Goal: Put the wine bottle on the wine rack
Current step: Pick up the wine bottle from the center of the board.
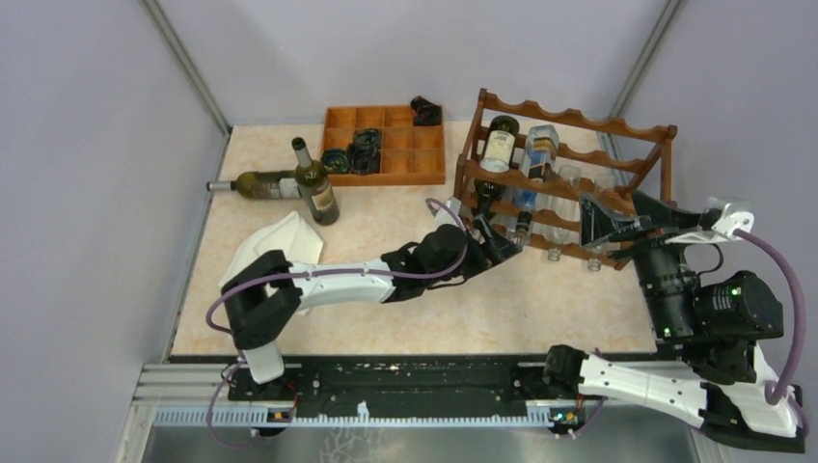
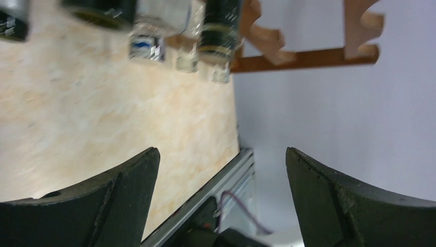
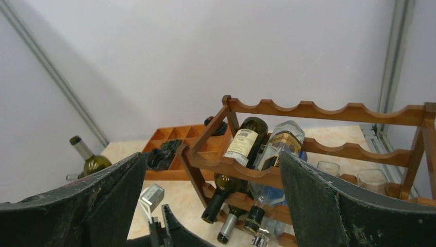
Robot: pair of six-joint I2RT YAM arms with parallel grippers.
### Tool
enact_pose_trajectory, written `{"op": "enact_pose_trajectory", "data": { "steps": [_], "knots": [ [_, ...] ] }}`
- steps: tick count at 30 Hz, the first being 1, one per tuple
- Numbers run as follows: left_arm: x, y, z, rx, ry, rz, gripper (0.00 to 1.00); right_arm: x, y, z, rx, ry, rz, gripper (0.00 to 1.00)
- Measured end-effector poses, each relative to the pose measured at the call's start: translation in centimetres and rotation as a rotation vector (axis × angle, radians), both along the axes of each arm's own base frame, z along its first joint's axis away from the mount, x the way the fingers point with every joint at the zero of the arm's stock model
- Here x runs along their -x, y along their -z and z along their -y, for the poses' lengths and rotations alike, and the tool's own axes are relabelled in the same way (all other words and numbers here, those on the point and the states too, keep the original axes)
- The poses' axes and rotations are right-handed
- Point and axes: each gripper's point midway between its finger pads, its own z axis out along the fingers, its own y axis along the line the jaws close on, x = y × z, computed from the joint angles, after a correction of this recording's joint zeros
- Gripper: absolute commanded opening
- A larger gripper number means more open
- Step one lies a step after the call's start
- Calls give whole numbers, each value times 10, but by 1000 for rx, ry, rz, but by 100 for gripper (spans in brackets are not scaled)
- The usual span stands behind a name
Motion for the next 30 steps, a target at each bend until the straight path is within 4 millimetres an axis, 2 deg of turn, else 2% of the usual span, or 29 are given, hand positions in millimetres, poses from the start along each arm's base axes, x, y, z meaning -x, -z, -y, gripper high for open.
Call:
{"op": "enact_pose_trajectory", "data": {
  "steps": [3, 6, 8, 10, 14, 17, 21, 24, 27, 30],
  "knots": [
    [18, 12, -23, -44, 77, 55, 97, 2, 3, -12, 56, -56, 11, 98],
    [38, 17, -53, -117, 201, 203, 99, 4, 11, -29, 131, -128, 18, 99],
    [48, 4, -72, -150, 279, 328, 99, 3, 19, -43, 187, -169, 12, 99],
    [48, -27, -91, -149, 314, 467, 99, 2, 27, -59, 242, -210, 2, 99],
    [32, -94, -136, -115, 281, 696, 99, -2, 52, -102, 363, -305, -29, 99],
    [13, -119, -173, -137, 241, 788, 99, -7, 76, -144, 474, -395, -71, 99],
    [-12, -111, -216, -245, 200, 788, 99, -14, 116, -200, 618, -503, -158, 99],
    [-26, -99, -248, -333, 165, 747, 99, -19, 144, -229, 688, -570, -221, 99],
    [-37, -96, -279, -403, 102, 702, 99, -30, 154, -235, 654, -602, -262, 99],
    [-45, -103, -306, -454, 19, 689, 99, -39, 150, -236, 572, -618, -275, 99]
  ]
}}
